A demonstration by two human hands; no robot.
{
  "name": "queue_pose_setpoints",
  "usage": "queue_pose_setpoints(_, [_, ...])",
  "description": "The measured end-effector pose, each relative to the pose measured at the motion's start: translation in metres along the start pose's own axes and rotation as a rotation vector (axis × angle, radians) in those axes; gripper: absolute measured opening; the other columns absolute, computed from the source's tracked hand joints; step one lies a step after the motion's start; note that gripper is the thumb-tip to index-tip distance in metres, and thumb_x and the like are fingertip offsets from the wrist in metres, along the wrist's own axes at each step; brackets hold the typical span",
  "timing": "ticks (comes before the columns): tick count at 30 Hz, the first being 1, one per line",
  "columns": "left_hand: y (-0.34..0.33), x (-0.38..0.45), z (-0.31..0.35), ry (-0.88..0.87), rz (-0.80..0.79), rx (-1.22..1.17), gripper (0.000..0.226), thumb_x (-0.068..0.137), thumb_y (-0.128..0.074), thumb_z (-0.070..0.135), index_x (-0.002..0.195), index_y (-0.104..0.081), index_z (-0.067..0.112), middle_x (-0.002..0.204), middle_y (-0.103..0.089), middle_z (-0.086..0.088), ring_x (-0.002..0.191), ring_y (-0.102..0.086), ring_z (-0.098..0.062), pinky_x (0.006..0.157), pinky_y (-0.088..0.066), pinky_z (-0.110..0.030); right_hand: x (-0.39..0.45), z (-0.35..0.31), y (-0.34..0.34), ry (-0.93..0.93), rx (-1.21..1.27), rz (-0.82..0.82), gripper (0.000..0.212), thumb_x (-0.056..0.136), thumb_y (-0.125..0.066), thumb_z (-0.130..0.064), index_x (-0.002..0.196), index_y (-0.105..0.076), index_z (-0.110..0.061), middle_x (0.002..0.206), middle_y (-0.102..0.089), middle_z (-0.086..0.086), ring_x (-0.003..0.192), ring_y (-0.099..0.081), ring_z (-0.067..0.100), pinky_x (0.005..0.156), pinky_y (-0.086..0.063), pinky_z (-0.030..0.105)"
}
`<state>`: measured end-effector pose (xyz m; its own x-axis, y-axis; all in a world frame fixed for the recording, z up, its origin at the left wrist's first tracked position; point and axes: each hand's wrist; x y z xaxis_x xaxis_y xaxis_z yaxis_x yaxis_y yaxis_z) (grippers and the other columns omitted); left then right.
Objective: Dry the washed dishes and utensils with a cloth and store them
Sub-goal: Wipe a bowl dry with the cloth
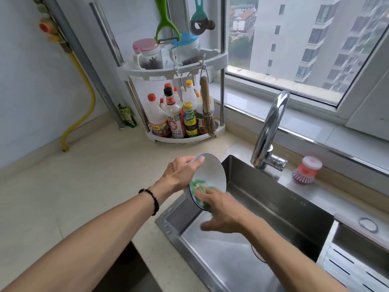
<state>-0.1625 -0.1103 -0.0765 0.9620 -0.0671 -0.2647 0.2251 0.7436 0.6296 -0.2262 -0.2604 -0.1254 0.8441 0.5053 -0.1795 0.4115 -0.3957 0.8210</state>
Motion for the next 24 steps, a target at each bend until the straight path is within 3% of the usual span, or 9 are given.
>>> queue_pose_setpoints(2, [-0.003, -0.001, 0.001, -0.017, 0.038, -0.009, 0.047, 0.094, -0.043, 0.064, 0.110, -0.071, 0.029, 0.101, -0.071, 0.001, 0.097, -0.061, -0.023, 0.082, -0.047, -0.035, 0.000, 0.004, 0.001, -0.053, -0.105, 0.009, 0.094, 0.074, -0.078, -0.039, 0.155, -0.030, -0.026, 0.155, -0.039, 0.002, 0.138, -0.040, 0.028, 0.111, -0.036, 0.038])
queue_pose_setpoints(5, [-0.011, -0.004, 0.007, -0.036, 0.167, -0.014, 0.038, 0.101, -0.045, 0.053, 0.109, -0.070, 0.027, 0.095, -0.069, 0.000, 0.092, -0.058, -0.025, 0.072, -0.043, -0.033, 0.003, -0.011, 0.008, -0.067, 0.621, 0.061, 0.083, 0.074, -0.086, -0.026, 0.147, -0.048, -0.027, 0.143, -0.057, -0.006, 0.130, -0.053, 0.009, 0.107, -0.040, 0.023])
queue_pose_setpoints(7, [-0.013, -0.007, 0.011, -0.051, 0.181, -0.018, 0.036, 0.101, -0.045, 0.052, 0.107, -0.070, 0.028, 0.099, -0.070, -0.003, 0.094, -0.059, -0.025, 0.079, -0.045, -0.035, -0.001, -0.019, 0.005, -0.041, 0.804, 0.143, 0.075, 0.073, -0.086, -0.014, 0.142, -0.056, -0.024, 0.128, -0.066, -0.012, 0.115, -0.061, 0.000, 0.098, -0.043, 0.015])
queue_pose_setpoints(12, [0.002, -0.002, 0.004, -0.033, 0.004, -0.024, 0.044, 0.094, -0.043, 0.061, 0.105, -0.072, 0.030, 0.102, -0.071, 0.001, 0.098, -0.062, -0.021, 0.086, -0.048, -0.035, -0.012, 0.011, -0.006, 0.015, -0.260, 0.212, 0.077, 0.082, -0.062, -0.008, 0.151, -0.034, -0.029, 0.145, -0.046, -0.003, 0.125, -0.045, 0.024, 0.102, -0.036, 0.035])
queue_pose_setpoints(14, [0.000, -0.004, 0.003, -0.046, 0.052, -0.023, 0.039, 0.096, -0.044, 0.058, 0.107, -0.071, 0.031, 0.098, -0.070, 0.004, 0.094, -0.061, -0.019, 0.076, -0.047, -0.032, -0.008, 0.002, -0.012, -0.037, -0.223, 0.215, 0.079, 0.080, -0.063, -0.014, 0.152, -0.032, -0.029, 0.147, -0.043, -0.001, 0.126, -0.042, 0.026, 0.104, -0.035, 0.038])
queue_pose_setpoints(16, [-0.008, -0.010, 0.006, -0.073, 0.154, 0.030, 0.034, 0.099, -0.047, 0.053, 0.108, -0.071, 0.029, 0.094, -0.070, 0.001, 0.090, -0.060, -0.022, 0.070, -0.043, -0.031, -0.001, -0.021, -0.016, -0.134, 0.272, 0.224, 0.076, 0.070, -0.070, -0.031, 0.141, -0.044, -0.032, 0.130, -0.054, 0.002, 0.115, -0.048, 0.027, 0.100, -0.041, 0.040])
queue_pose_setpoints(18, [-0.011, -0.016, 0.006, -0.109, 0.216, 0.069, 0.032, 0.099, -0.049, 0.050, 0.112, -0.069, 0.029, 0.096, -0.071, 0.000, 0.090, -0.061, -0.024, 0.072, -0.043, -0.031, 0.006, -0.029, -0.024, -0.089, 0.451, 0.258, 0.073, 0.062, -0.070, -0.041, 0.131, -0.049, -0.033, 0.115, -0.058, 0.002, 0.104, -0.052, 0.025, 0.092, -0.047, 0.044])
queue_pose_setpoints(22, [0.003, -0.015, 0.002, -0.109, 0.067, 0.033, 0.040, 0.093, -0.046, 0.057, 0.112, -0.070, 0.031, 0.103, -0.071, 0.001, 0.098, -0.062, -0.022, 0.082, -0.047, -0.035, -0.006, 0.002, -0.029, -0.024, -0.284, 0.364, 0.086, 0.068, -0.069, -0.013, 0.144, -0.032, -0.032, 0.125, -0.053, -0.002, 0.110, -0.049, 0.025, 0.081, -0.035, 0.039])
queue_pose_setpoints(24, [0.002, -0.015, 0.001, -0.093, 0.080, -0.011, 0.038, 0.095, -0.046, 0.055, 0.110, -0.070, 0.030, 0.101, -0.071, 0.001, 0.096, -0.061, -0.021, 0.078, -0.046, -0.033, -0.007, -0.002, -0.030, -0.077, -0.336, 0.387, 0.087, 0.069, -0.067, -0.011, 0.146, -0.033, -0.033, 0.132, -0.050, -0.003, 0.117, -0.049, 0.026, 0.083, -0.033, 0.041])
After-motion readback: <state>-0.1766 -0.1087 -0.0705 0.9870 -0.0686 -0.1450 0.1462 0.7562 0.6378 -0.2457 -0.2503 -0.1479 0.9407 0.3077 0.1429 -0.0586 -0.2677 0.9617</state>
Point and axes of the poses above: each hand's wrist, its own x-axis towards the middle knuckle, its own y-axis out of the back of the hand, z = x × y
